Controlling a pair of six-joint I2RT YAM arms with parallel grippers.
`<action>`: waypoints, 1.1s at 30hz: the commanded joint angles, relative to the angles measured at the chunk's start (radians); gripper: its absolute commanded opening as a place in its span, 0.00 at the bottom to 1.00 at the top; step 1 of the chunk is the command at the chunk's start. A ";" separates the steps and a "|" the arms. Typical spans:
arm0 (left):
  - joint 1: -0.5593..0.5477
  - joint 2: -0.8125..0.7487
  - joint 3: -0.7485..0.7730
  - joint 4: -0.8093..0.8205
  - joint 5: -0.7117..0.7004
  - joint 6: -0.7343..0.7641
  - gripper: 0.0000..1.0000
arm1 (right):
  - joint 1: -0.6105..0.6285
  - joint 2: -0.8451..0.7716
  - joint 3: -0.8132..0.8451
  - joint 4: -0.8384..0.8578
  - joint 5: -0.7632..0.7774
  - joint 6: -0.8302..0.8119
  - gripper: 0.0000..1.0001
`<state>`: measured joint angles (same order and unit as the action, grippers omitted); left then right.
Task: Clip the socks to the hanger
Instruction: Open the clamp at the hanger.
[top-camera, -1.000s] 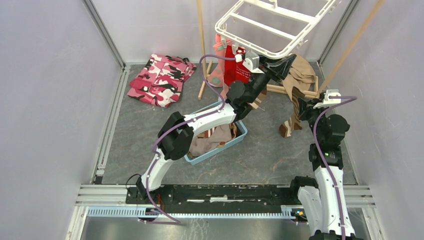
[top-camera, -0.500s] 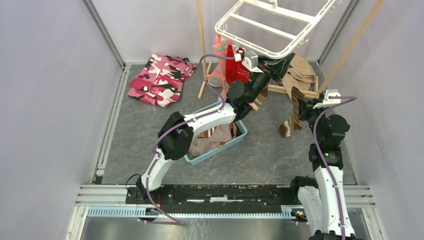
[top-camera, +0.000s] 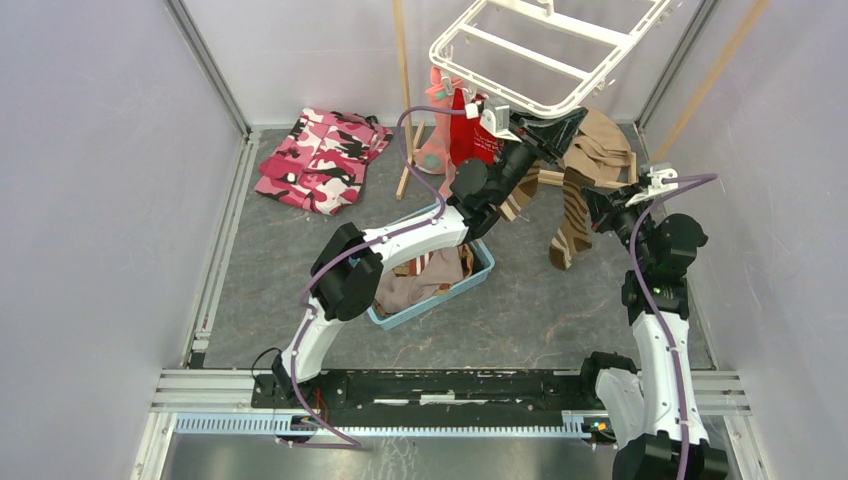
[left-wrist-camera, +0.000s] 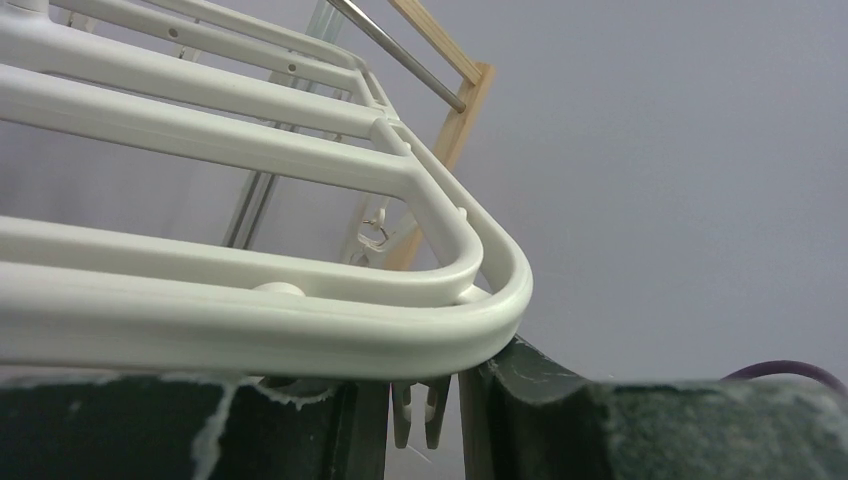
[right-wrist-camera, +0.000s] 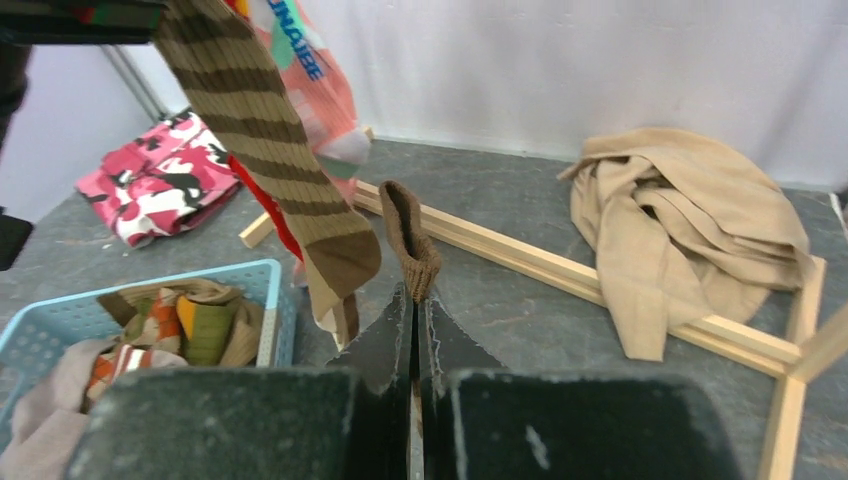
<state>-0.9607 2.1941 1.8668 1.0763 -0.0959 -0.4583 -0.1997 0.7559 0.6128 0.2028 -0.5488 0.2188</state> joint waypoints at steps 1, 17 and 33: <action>0.023 -0.093 -0.018 0.016 0.005 -0.103 0.03 | -0.029 0.024 0.077 0.128 -0.169 0.069 0.00; 0.037 -0.112 -0.026 -0.002 0.025 -0.144 0.02 | -0.078 0.297 0.180 0.753 -0.469 0.568 0.00; 0.042 -0.117 -0.018 -0.010 0.037 -0.160 0.02 | -0.054 0.438 0.262 0.910 -0.493 0.711 0.00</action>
<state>-0.9314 2.1445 1.8381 1.0477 -0.0662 -0.5770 -0.2562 1.1809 0.8299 1.0397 -1.0233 0.8940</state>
